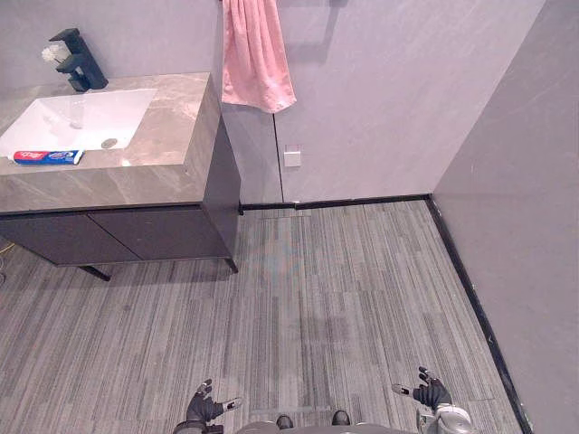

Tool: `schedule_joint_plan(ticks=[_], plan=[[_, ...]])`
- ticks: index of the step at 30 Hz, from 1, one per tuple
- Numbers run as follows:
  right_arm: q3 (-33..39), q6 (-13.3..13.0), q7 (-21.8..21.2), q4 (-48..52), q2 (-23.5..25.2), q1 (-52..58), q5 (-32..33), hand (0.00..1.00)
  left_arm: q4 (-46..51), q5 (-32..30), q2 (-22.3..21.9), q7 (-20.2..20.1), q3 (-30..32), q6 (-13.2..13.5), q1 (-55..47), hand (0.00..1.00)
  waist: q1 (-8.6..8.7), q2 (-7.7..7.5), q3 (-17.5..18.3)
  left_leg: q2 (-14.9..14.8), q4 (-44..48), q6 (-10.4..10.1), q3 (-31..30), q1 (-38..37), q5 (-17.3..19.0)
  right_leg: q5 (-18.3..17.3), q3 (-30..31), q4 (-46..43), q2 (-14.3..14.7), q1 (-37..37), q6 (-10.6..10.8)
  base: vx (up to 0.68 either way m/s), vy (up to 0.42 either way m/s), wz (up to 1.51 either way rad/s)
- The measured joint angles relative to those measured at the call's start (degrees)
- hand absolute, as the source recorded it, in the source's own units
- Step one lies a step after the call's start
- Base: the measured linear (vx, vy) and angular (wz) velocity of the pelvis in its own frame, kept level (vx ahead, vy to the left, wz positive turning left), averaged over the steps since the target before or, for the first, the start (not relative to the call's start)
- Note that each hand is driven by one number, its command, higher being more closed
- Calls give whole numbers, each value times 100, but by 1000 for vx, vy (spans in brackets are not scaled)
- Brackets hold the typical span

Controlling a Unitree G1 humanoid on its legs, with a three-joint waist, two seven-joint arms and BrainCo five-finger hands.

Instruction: Organize washtable

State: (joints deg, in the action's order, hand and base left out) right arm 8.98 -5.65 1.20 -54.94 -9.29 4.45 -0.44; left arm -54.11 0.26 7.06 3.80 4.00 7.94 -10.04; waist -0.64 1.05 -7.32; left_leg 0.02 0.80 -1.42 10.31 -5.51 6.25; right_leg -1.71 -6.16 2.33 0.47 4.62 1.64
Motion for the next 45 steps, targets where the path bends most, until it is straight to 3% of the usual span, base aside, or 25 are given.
schedule_joint_plan(ticks=[4, 6, 9, 12, 15, 17, 18, 20, 21, 22, 23, 24, 25, 27, 30, 32, 34, 35, 36, 37, 39, 41, 42, 44, 45], plan=[[-4, 3, 4, 5, -5, -171, -14, 0, 13, 2, 8, 3, 2, 0, 4, 0, -29, -26, -14, -67, 326, 164, 260, 288, 299, -32, 258, -130, 35, -299, 9, 33, 19, -35], [-4, 11, 8, 10, -7, -297, -14, 0, 39, 4, 13, 4, -5, -6, 8, 0, -16, 0, -43, -116, 788, 225, 411, 503, 629, -501, 379, -1014, 5, -777, 61, 86, 58, -38], [-60, 110, 12, 15, -2, -277, -15, 0, 167, 6, 105, 9, -198, -5, 79, 0, -10, -28, -126, -33, 1126, 294, 471, 456, 840, -1062, 237, -2919, -249, -1519, 398, 94, 83, -5], [-163, 175, 10, 18, 37, -288, -14, 0, 199, 6, 275, 15, -240, -3, 291, 0, 29, -101, -346, 103, 1119, 484, 372, 104, 1038, -1232, -102, -4791, -634, -2227, 277, 160, 75, 15], [-313, 178, 6, 20, 9, -407, -15, 0, 248, 11, 325, 27, -222, -9, 355, 0, 134, -52, -449, 30, 957, 452, 232, -169, 1176, -1514, -489, -4622, -740, -2587, 242, 249, -11, 16], [-322, 177, 5, 25, -55, -544, -15, 0, 292, 13, 271, 25, -222, -10, 411, 0, 260, 92, -607, -240, 886, 368, 158, -369, 1219, -1432, -780, -3823, -581, -2756, 169, 323, -78, 27], [-322, 177, 6, 62, -74, -538, -15, 0, 297, 13, 254, 17, -240, -9, 426, 0, 294, 207, -653, -347, 852, 235, 103, -454, 1219, -1168, -809, -3241, -435, -2880, 80, 385, -109, 24], [-326, 177, 5, 182, -81, -411, -15, 0, 297, 12, 261, 15, -248, -5, 442, 0, 317, 56, -582, -372, 831, -29, 43, -600, 1329, -498, -763, -2533, -383, -2890, -32, 561, -191, 30], [-315, 196, 9, 205, -149, -336, -14, 0, 280, 11, 194, 10, -264, -14, 515, 0, 311, 177, -592, -586, 1015, -258, -90, -648, 1459, -112, -881, -2779, -340, -2878, -429, 509, -201, 31], [-316, 203, 10, 220, -142, -335, -14, 0, 294, 9, 195, 3, -281, 6, 548, 0, 314, 182, -583, -658, 1225, -370, -107, -554, 1397, -242, -965, -2822, -328, -2854, -512, 499, -227, 35], [-314, 200, 7, 249, -149, -370, -13, 0, 289, 11, 164, 5, -285, 0, 634, 0, 325, 193, -589, -739, 1877, -691, -139, -289, 1196, -393, -1033, -2739, -280, -2693, -591, 409, -193, 19], [-315, 200, 7, 247, -156, -398, -11, 0, 290, 11, 135, 4, -281, 0, 654, 0, 320, 215, -602, -816, 2340, -788, -167, -134, 1029, -430, -1053, -2599, -222, -2519, -620, 529, -247, 12], [-322, 186, 6, 248, -177, -412, 11, 0, 287, 11, 38, 3, -242, 0, 638, 0, 281, 219, -610, -968, 3451, -856, -242, 255, 485, -455, -1022, -2198, -105, -2022, -629, 524, -215, 1], [-322, 146, 27, 249, -197, -400, 124, 0, 292, 21, -73, -1, -233, 2, 565, 0, 256, 181, -623, -1279, 4953, -686, -52, 695, 668, -453, -980, -1523, 21, -1025, -632, 554, -190, -1], [-270, 86, 115, 325, -236, -454, 202, 0, 409, 60, -172, 2, -231, 3, 557, 0, 80, 158, -639, -1344, 5204, -336, 268, 1392, 963, -453, -747, -982, 31, -338, -631, 428, -54, -30], [-183, 98, 135, 323, -213, -529, 211, 0, 432, 133, -181, 9, -225, 4, 597, 0, -44, 169, -646, -1253, 4663, -222, 284, 1975, 1030, -458, -627, -795, -16, -159, -617, 317, 68, -35], [-85, 91, 141, 343, -153, -513, 213, 0, 421, 134, -213, 11, -236, 2, 588, 0, -35, 83, -703, -867, 2863, -340, 282, 2214, 825, -644, -634, -698, -256, 140, -315, 311, 130, -13], [-54, 92, 151, 343, -155, -503, 212, 0, 421, 133, -239, 11, -236, 3, 576, 0, -35, 130, -690, -787, 2335, -334, 263, 2223, 569, -710, -627, -695, -273, 206, -231, 325, 195, -7], [-49, 94, 182, 339, -185, -431, 212, 0, 408, 133, -264, 11, -244, 2, 529, 0, -34, 272, -655, -780, 1586, -196, 185, 2221, -264, -878, -599, -703, -222, 310, -55, 350, 241, -7], [-71, 110, 215, 294, -88, -383, 211, 0, 398, 134, -213, 22, -228, -7, 489, 0, -30, 225, -596, -626, 1595, 42, 172, 2123, -476, -1016, -550, -726, -331, 438, 78, 367, 239, 0], [-94, 108, 227, 280, 30, -269, 209, 0, 411, 134, -111, 27, -200, 1, 532, 0, -47, -69, -540, -314, 1790, 227, 201, 2227, -81, -1223, -588, -843, -661, 413, 259, 383, 183, 16], [-79, 117, 232, 228, 34, -275, 206, 0, 405, 165, -133, 27, -178, -12, 531, 0, -56, -98, -548, -245, 2061, 303, 231, 2230, 233, -1363, -526, -1416, -818, 282, 371, 452, 218, 6], [-80, 124, 229, 223, 52, -273, 202, 0, 403, 175, -129, 27, -178, -18, 484, 0, -59, -90, -546, -190, 2122, 344, 240, 2035, 404, -1394, -338, -2305, -944, 43, 427, 461, 249, 1], [-113, 122, 218, 222, 138, -244, 184, 0, 408, 177, -58, 39, -214, -22, 411, 0, -27, -156, -519, -58, 2062, 445, 246, 1624, 644, -1164, 10, -4150, -1186, -628, 769, 409, 162, 6], [-118, 124, 202, 219, 205, -233, 168, 0, 408, 178, 12, 43, -280, -25, 418, 0, -12, -219, -513, 38, 2037, 511, 222, 1362, 799, -1156, 217, -5210, -1271, -1026, 784, 348, 65, 20]])
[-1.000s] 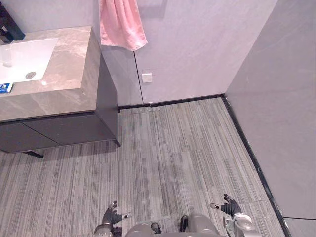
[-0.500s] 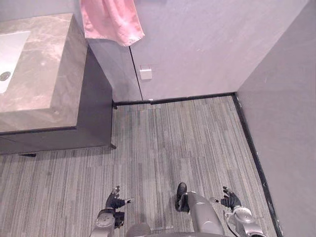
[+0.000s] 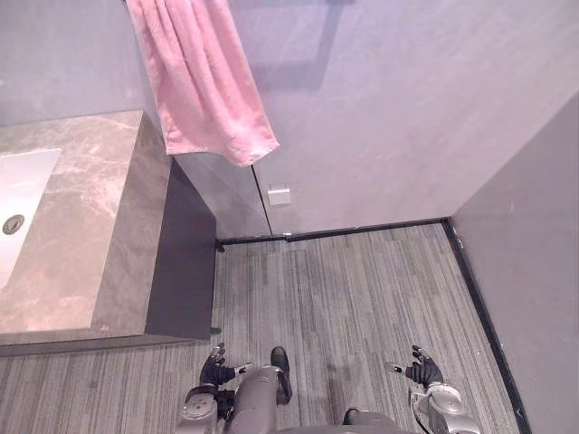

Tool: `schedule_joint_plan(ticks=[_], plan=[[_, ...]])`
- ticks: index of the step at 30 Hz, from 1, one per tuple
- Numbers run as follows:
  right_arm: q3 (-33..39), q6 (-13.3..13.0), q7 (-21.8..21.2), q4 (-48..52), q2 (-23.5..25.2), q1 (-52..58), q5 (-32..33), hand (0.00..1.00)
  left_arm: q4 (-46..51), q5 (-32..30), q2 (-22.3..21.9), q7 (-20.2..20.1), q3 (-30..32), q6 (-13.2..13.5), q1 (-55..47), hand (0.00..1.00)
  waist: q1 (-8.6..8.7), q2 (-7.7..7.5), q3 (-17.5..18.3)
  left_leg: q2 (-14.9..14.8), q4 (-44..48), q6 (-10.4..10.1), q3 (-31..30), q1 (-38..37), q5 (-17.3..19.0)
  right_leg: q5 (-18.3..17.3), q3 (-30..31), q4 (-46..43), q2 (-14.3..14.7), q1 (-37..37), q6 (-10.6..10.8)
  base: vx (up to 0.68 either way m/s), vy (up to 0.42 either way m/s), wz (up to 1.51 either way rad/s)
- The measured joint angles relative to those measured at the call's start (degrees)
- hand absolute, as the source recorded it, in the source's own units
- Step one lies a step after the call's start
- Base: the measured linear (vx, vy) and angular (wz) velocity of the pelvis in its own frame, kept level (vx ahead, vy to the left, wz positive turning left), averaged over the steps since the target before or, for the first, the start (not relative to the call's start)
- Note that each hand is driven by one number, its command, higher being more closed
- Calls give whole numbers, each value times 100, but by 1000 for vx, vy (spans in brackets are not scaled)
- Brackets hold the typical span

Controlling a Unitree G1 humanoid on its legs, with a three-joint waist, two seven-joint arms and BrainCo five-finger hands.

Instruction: Organize washtable

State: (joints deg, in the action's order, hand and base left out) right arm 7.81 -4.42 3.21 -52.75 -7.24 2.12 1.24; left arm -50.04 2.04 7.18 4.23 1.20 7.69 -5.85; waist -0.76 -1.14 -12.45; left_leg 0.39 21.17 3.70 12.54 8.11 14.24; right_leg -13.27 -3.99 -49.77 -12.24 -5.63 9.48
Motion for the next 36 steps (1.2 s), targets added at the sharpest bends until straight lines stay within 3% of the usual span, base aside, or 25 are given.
schedule_joint_plan(ticks=[2, 4, 6, 7, 8, 9, 10, 12, 14, 15, 16, 18, 20, 22, 23, 24, 26, 28, 36], plan=[[-173, 12, -22, -7, 18, 44, -32, 0, 3, 0, 10, 63, -59, -2, 4, 0, 2, 24, -27, 13, -164, 56, -93, -561, 160, -221, -82, -833, 33, -612, -357, 483, 46, 29], [-207, 15, -44, -8, 34, 57, -38, 0, 6, 0, -20, 95, -56, -2, 10, 0, 5, 35, -34, -9, -337, 53, -176, -860, 160, -320, -232, -654, 142, -837, -520, 401, -13, 25], [-206, 9, -70, -7, 37, 40, -37, 0, 7, 0, -55, 102, -54, -2, 66, 0, 45, 115, -73, -173, -618, 45, -324, -1284, 163, -385, -457, 373, 495, -1135, -652, 492, -103, 38], [-206, -3, -73, -5, 37, 23, -33, 0, 7, 0, -101, 101, -53, 1, 76, 0, 80, 129, -61, -276, -692, 22, -424, -1406, 170, -301, -563, 1332, 689, -1254, -661, 441, -127, 46], [-210, -2, -74, -12, 37, 11, -34, 0, 7, 0, -64, 100, -54, 4, 85, 0, 94, 104, -46, -283, -722, -71, -480, -1459, 173, -85, -549, 1898, 771, -1239, -675, 445, -145, 70], [-207, -3, -72, -31, 32, 72, -33, 0, 0, -1, -18, 86, -78, 6, 88, 0, 165, -33, -19, -219, -731, -340, -615, -1543, 292, 999, -468, 2886, 838, -1193, -834, 457, -135, 70], [-186, 9, -65, -117, -67, 68, -33, 0, -70, -3, -169, 84, -82, -13, 120, 0, 183, 202, -2, -435, -740, -541, -833, -1661, 431, 1125, -545, 2795, 982, -1080, -1058, 453, -125, 55], [-81, 14, -63, -68, -63, 63, -16, 0, -57, -6, -215, 79, -81, -3, 136, 0, 131, 228, 19, -573, -655, -756, -851, -1670, 303, 790, -628, 2682, 1026, -1041, -1155, 430, -172, 29], [-35, 30, -66, -1, 9, 104, 7, 0, -52, -9, -274, 70, -79, -14, 203, 0, 210, 272, 18, -674, -31, -991, -871, -1490, 168, 644, -890, 2781, 1036, -769, -1271, 404, -204, 55], [-66, 37, -68, 102, 58, 225, 42, 0, 15, -9, -337, 68, -61, -34, 253, 0, 209, 265, 14, -848, 1020, -1217, -739, -1102, -71, 618, -986, 3085, 1067, -365, -1274, 346, -157, 46], [-91, 34, -65, 281, 106, 347, 46, 0, 177, -16, -402, 65, -52, -22, 225, 0, 119, 253, -8, -1144, 2095, -1218, -475, -681, -86, 610, -995, 3411, 1133, 71, -1284, 322, -130, 30], [-71, 23, -51, 406, 144, 372, 106, 0, 286, -46, -462, 65, -57, -19, 206, 0, -9, 232, 6, -1436, 2683, -955, -62, -322, 72, 605, -1001, 3680, 1173, 474, -1294, 246, -57, -6], [-24, -16, -23, 429, 140, 279, 176, 0, 358, -48, -468, 66, -60, -15, 196, 0, -27, 223, 16, -1419, 2183, -831, 2, 11, 145, 611, -945, 3840, 1130, 669, -1283, 177, 7, -15], [90, -19, 16, 408, 129, 172, 224, 0, 356, -46, -431, 71, -59, -23, 186, 0, -35, 287, 43, -1211, 753, -839, -318, 159, 81, 628, -812, 3902, 1094, 685, -1190, 186, 138, -32], [125, -20, 35, 390, 81, 199, 223, 0, 344, -42, -424, 75, -64, -23, 131, 0, -23, 375, 89, -1069, -217, -885, -633, 118, -576, 586, -733, 3901, 1140, 683, -1043, 181, 213, -36], [131, -16, 40, 317, 97, 197, 221, 0, 317, -42, -396, 80, -62, -26, 90, 0, -33, 369, 95, -1009, -258, -900, -700, 59, -794, 550, -643, 3896, 1135, 702, -967, 153, 156, -20], [134, -7, 40, 235, 150, 313, 217, 0, 315, -38, -233, 86, -80, -33, 46, 0, -38, 152, 183, -776, -628, -808, -612, -166, -897, 584, -533, 4098, 918, 783, -788, 146, 127, -4], [129, -8, 38, 235, 151, 394, 217, 0, 312, -38, -168, 89, -78, -33, -7, 0, -42, 101, 213, -634, -865, -739, -499, -342, -944, 602, -454, 4185, 791, 852, -702, 102, 102, -12], [38, -19, 41, -14, 160, 397, 213, 0, 504, -30, -112, 124, -98, -17, -170, 0, -19, 93, 258, -384, -1719, -686, -422, -833, -1264, 627, -380, 4396, 679, 986, -623, 33, 24, -5]])
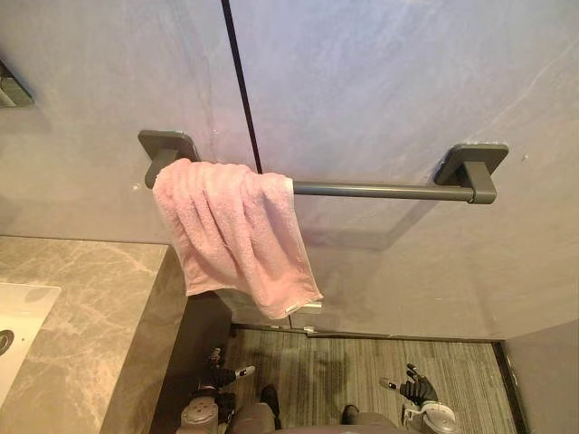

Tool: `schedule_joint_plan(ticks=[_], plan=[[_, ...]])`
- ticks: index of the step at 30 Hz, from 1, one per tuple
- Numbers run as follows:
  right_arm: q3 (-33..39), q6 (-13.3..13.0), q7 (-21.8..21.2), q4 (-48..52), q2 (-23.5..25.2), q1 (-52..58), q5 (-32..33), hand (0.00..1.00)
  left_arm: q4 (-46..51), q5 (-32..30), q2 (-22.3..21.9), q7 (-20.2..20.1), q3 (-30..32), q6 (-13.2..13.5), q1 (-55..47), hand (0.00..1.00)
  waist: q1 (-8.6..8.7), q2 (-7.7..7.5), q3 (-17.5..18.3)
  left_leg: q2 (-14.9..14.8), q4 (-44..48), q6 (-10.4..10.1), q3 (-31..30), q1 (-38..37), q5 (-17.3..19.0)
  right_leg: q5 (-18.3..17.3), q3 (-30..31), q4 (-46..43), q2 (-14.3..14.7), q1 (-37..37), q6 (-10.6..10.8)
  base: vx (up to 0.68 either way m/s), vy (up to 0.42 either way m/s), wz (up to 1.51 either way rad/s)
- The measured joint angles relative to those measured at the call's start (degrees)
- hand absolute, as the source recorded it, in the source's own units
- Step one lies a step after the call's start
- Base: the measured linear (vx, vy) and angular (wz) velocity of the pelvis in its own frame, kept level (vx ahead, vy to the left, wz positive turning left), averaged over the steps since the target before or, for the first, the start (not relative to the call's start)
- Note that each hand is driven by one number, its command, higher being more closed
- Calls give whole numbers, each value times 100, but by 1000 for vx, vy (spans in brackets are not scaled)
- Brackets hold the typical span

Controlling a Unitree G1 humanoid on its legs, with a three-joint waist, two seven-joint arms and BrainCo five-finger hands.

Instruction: Organize washtable

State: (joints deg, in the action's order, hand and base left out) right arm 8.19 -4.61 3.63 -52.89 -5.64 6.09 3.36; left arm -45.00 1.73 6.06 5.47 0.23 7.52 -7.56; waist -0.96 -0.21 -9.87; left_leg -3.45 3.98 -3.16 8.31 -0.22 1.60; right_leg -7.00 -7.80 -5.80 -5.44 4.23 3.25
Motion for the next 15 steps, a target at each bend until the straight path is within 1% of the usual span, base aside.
schedule_joint_plan(ticks=[2, 4, 7, 8, 11, 12, 14, 15], plan=[[-4, -5, 6, 0, -10, 10, -1, 0, 583, 41, -8, 11, -10, 17, -226, 0, 6, -1, 1, -4, -32, -1, -24, -50, -1, 0, -3, 18, 15, 48, -1, 17, -35, 2], [-29, -12, 7, 3, -33, 23, -2, 0, 1177, 50, -7, 50, -8, 59, -423, 0, -2, 6, 81, 7, -125, 1, -41, -77, -41, 2, -15, 44, 18, 55, -3, 6, -19, 5], [-39, -62, 7, 37, -36, 17, -4, 0, 2032, 211, -10, 89, -8, 72, -647, 0, -20, 0, 108, 29, -225, 3, -60, -130, -94, 2, -39, 51, 8, 76, -3, -2, -3, 3], [-47, -78, 7, 45, -38, 8, -5, 0, 2500, 250, -12, 87, -8, 116, -757, 0, -25, 0, 120, 40, -250, 17, -64, -155, -104, 2, -45, 51, -3, 94, -3, -34, 10, 3], [-174, -99, 6, 51, -32, 14, -33, 0, 3334, 266, -15, 87, -8, 221, -908, 0, -40, -6, 152, 75, -328, 39, -140, -172, -158, 2, -131, 73, -31, 125, -3, -31, 10, 13], [-205, -111, 5, 57, -30, 14, -69, 0, 3489, 265, -15, 88, -8, 257, -923, 0, -49, -8, 153, 86, -329, 41, -171, -181, -161, 2, -157, 87, -37, 157, -2, -28, 6, 14], [-231, -116, 4, 234, -29, 97, -84, 0, 3830, 260, -18, 108, -7, 323, -964, 0, -145, 7, 176, 93, -336, 43, -180, -193, -162, 2, -161, 88, -45, 168, -2, -14, 2, 3], [-234, -124, 4, 280, -29, 105, -114, 0, 3918, 260, -19, 118, -5, 350, -977, 0, -153, 7, 185, 96, -340, 47, -185, -194, -164, 2, -164, 87, -47, 169, -2, 0, 0, 0]])
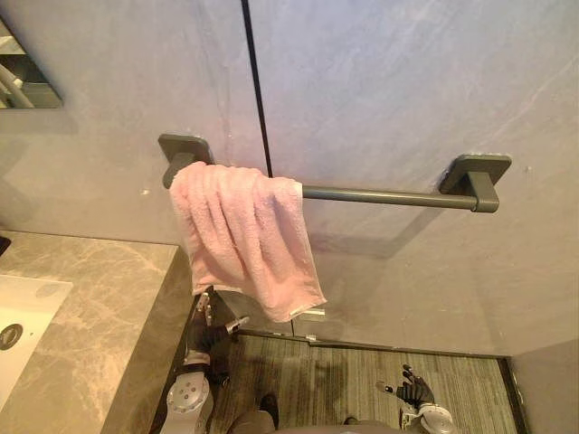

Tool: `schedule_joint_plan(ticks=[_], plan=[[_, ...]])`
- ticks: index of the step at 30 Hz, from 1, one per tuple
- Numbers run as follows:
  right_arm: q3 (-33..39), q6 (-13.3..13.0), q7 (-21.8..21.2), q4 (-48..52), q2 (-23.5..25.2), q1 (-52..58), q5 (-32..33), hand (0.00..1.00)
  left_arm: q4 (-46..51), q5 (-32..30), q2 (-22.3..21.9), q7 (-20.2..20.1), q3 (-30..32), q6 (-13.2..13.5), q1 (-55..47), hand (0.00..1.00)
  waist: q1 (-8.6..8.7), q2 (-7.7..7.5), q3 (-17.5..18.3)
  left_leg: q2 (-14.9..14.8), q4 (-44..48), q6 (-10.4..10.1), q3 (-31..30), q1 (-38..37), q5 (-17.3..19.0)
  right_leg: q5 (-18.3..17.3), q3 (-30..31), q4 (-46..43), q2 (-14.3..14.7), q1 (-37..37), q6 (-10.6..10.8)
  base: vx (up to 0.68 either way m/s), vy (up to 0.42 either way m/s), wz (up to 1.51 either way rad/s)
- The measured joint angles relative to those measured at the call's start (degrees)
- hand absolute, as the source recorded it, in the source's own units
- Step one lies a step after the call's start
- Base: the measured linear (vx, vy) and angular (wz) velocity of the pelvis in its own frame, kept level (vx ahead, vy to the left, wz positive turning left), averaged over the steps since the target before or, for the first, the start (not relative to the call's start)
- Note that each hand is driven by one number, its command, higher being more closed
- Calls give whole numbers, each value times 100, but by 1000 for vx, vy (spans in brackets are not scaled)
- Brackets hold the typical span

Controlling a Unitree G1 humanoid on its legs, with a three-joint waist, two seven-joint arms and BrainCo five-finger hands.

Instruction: Organize washtable

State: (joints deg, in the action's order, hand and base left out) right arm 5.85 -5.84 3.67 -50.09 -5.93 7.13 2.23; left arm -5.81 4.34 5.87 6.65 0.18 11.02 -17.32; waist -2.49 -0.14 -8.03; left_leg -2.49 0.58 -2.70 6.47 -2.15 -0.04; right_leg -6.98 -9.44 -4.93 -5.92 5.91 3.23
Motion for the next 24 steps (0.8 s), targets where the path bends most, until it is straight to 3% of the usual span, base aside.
schedule_joint_plan(ticks=[13, 24], plan=[[-17, -7, 1, -1, 1, -53, -125, 0, 740, -53, -16, 350, 3, 143, -64, 0, -10, -8, 133, 16, -23, 5, -46, -4, -3, -1, -23, 20, -1, 16, 1, 0, 0, 0], [-37, -7, -7, -18, -18, -58, -132, 0, 747, -55, 27, 331, 26, 147, -47, 0, 10, -33, 215, 36, -85, 16, -46, -29, -15, -1, -4, 85, -9, 23, 1, 0, 0, 0]])
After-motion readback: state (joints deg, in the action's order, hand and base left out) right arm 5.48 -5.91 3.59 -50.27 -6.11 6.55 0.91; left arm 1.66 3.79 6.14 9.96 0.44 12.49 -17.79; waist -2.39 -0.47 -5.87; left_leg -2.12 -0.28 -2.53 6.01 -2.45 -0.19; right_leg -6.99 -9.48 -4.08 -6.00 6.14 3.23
